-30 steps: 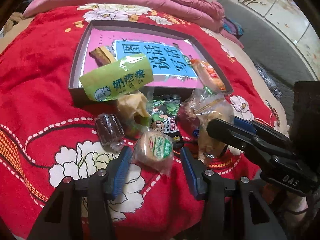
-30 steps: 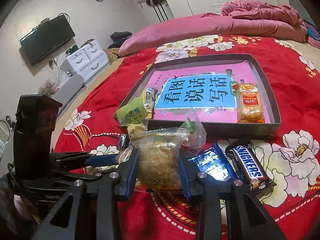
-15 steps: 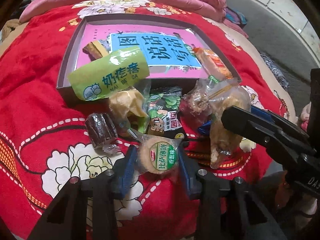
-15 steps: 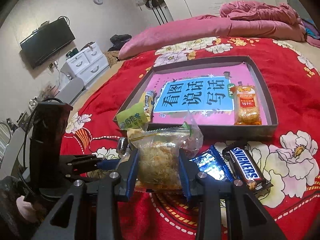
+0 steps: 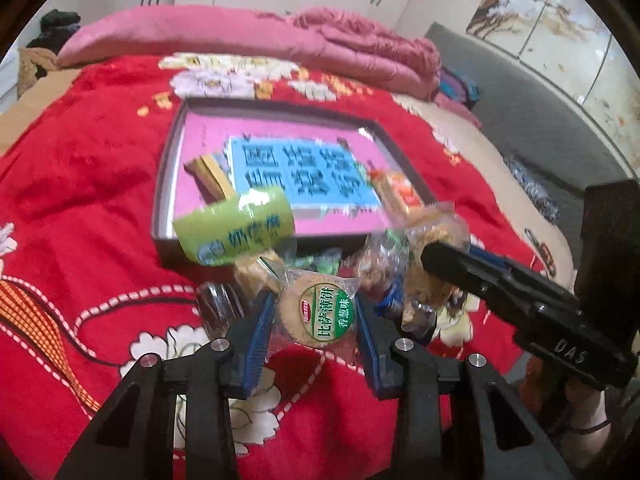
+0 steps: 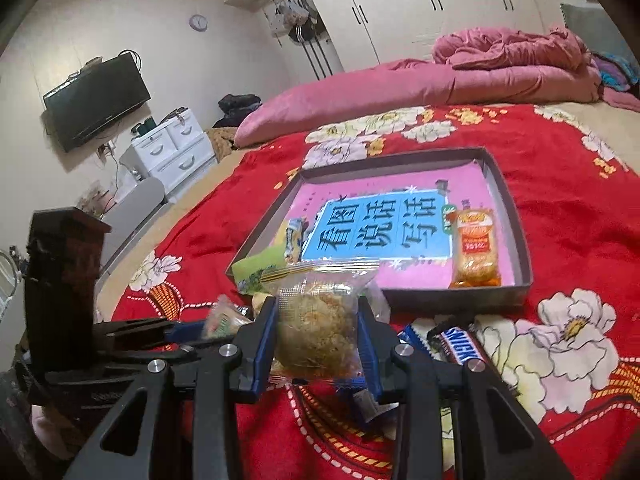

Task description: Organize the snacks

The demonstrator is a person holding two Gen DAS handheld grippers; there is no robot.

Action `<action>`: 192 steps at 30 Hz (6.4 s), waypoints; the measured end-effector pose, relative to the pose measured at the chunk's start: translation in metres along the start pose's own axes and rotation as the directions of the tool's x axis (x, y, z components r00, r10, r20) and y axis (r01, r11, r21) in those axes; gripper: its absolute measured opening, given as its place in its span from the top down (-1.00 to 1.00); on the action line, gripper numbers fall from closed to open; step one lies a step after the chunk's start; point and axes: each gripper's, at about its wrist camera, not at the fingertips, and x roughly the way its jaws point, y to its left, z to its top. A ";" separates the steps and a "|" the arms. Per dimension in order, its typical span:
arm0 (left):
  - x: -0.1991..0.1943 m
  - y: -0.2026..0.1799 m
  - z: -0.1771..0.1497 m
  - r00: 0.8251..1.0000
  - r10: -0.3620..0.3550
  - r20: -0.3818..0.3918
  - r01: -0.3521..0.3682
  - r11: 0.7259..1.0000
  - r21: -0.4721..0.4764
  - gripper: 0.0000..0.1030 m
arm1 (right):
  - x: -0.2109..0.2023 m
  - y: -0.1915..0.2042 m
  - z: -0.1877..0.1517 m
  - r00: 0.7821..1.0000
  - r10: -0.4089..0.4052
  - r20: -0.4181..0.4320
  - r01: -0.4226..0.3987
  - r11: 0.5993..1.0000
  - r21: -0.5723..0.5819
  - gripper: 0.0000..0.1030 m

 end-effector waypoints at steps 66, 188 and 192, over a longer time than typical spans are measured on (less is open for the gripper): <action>0.063 -0.022 0.059 0.994 0.044 0.096 -0.047 0.999 0.022 0.20 | 0.010 -0.069 0.041 0.973 -0.198 0.119 0.180 0.972 0.149 0.27; 0.099 0.009 0.067 0.997 0.082 -0.015 -0.083 0.995 -0.048 0.04 | 0.064 -0.060 0.038 0.989 -0.147 -0.033 0.149 0.984 0.092 0.10; 0.097 0.009 0.068 0.997 0.075 -0.010 -0.076 0.996 -0.050 -0.03 | 0.063 -0.061 0.038 0.988 -0.153 -0.030 0.155 0.983 0.095 0.03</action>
